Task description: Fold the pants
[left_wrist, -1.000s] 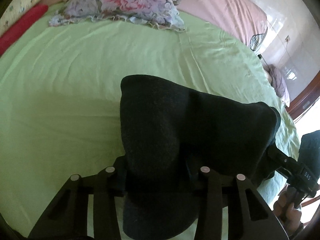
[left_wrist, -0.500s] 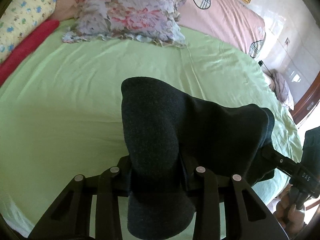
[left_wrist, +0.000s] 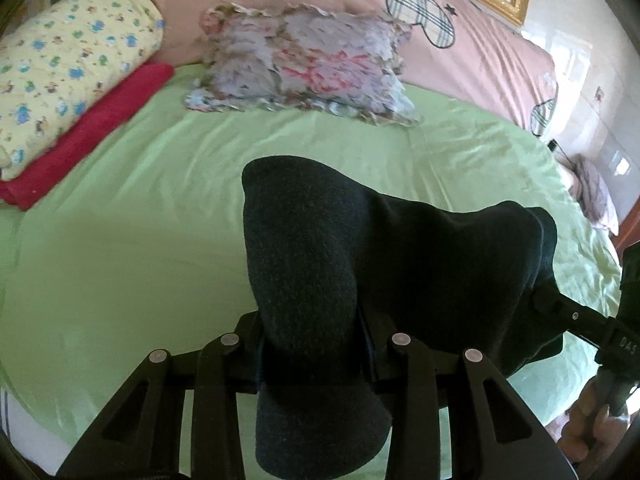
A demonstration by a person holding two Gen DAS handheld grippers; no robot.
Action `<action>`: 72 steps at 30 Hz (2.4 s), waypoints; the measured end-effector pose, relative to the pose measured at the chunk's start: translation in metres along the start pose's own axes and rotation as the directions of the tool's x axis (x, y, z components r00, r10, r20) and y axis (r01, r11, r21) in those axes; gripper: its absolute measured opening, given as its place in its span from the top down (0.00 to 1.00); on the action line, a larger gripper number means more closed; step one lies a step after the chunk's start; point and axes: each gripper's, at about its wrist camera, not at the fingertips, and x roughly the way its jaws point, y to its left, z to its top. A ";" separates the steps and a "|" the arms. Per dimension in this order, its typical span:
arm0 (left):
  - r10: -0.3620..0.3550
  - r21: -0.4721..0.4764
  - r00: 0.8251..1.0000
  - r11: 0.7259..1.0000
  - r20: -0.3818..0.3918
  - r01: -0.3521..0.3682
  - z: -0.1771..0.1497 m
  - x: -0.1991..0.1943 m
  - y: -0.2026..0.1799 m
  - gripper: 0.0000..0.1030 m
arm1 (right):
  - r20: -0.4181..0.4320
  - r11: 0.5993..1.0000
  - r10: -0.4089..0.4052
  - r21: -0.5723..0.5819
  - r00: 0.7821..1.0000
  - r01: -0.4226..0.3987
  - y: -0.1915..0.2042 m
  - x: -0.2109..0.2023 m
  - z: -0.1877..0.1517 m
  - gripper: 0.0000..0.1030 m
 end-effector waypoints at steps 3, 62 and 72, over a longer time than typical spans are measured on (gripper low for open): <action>0.036 -0.014 0.999 0.999 0.016 -0.036 0.001 -0.006 0.009 0.65 | -0.008 1.000 0.015 -0.020 1.000 -0.015 0.010 0.010 0.003 0.57; 0.178 -0.086 0.984 0.981 0.033 -0.174 0.103 0.095 0.093 0.65 | -0.098 0.993 0.053 -0.096 0.994 -0.063 0.045 0.184 0.109 0.57; 0.156 -0.102 0.988 0.983 0.007 -0.154 0.099 0.113 0.106 0.46 | -0.111 0.998 -0.020 -0.067 0.994 0.013 0.021 0.197 0.108 0.47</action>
